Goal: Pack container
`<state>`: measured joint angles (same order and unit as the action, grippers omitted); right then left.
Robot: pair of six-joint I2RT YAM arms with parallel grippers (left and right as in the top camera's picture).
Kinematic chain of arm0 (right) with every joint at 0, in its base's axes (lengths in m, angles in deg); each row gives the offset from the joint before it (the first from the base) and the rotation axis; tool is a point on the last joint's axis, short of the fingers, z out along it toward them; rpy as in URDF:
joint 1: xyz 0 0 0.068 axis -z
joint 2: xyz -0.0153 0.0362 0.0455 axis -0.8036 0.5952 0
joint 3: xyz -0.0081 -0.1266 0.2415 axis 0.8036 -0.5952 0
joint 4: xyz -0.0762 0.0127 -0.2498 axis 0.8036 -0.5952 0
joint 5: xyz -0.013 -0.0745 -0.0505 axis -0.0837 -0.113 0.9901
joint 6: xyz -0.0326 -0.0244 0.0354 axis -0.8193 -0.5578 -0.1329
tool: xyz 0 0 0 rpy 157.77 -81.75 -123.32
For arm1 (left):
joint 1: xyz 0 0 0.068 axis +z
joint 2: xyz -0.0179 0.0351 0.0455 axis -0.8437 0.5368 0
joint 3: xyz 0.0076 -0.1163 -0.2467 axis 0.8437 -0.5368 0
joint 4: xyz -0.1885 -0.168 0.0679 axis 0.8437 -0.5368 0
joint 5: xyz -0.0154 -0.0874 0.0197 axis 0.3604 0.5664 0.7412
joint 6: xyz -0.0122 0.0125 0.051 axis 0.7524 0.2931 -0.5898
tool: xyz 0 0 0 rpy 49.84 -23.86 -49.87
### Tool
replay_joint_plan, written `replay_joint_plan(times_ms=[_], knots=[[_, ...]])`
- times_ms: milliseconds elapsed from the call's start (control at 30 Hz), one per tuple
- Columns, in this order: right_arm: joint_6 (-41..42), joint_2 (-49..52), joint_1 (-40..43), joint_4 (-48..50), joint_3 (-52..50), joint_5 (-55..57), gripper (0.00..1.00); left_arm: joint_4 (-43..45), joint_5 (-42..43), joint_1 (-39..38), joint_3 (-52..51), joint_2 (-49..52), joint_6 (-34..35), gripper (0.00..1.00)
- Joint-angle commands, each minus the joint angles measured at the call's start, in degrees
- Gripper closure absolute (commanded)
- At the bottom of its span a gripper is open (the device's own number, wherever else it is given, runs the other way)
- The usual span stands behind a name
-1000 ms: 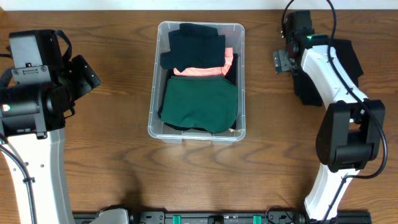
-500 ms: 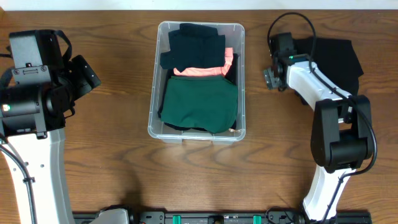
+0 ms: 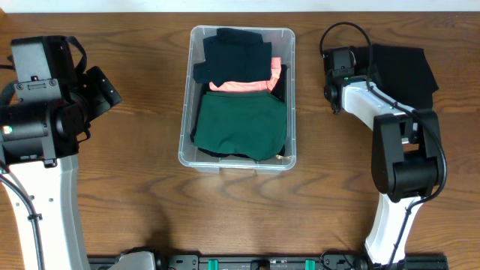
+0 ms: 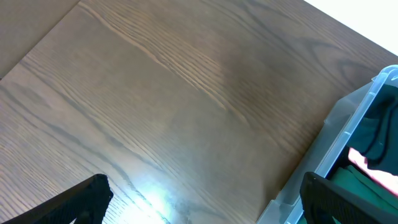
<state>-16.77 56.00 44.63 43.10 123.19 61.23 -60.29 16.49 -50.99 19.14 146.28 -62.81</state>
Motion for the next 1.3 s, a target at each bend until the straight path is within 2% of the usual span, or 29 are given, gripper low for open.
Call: replay_joint_plan(times_ms=[0,300,467,633,1100,1267], knots=[[-2.6,4.3,1.7,0.0,-0.5,2.5,0.01,0.0,-0.7,0.3,0.2,0.2,-1.0,0.02],[-7.0,7.2,4.8,2.1,-0.5,4.9,0.02,0.0,-0.7,0.3,0.2,0.2,-1.0,0.02],[-7.0,8.2,4.8,1.6,-0.5,5.6,0.02,0.0,-0.7,0.3,0.2,0.2,-1.0,0.02],[-6.4,9.3,4.8,0.5,-0.5,5.6,0.08,0.0,-0.7,0.3,0.2,0.2,-1.0,0.02],[-7.0,12.0,5.1,-2.4,-0.5,4.1,0.08,0.0,-0.7,0.3,0.2,0.2,-1.0,0.02],[-11.6,12.0,3.4,-2.5,-0.5,2.6,0.08,0.0,-0.7,0.3,0.2,0.2,-1.0,0.02]])
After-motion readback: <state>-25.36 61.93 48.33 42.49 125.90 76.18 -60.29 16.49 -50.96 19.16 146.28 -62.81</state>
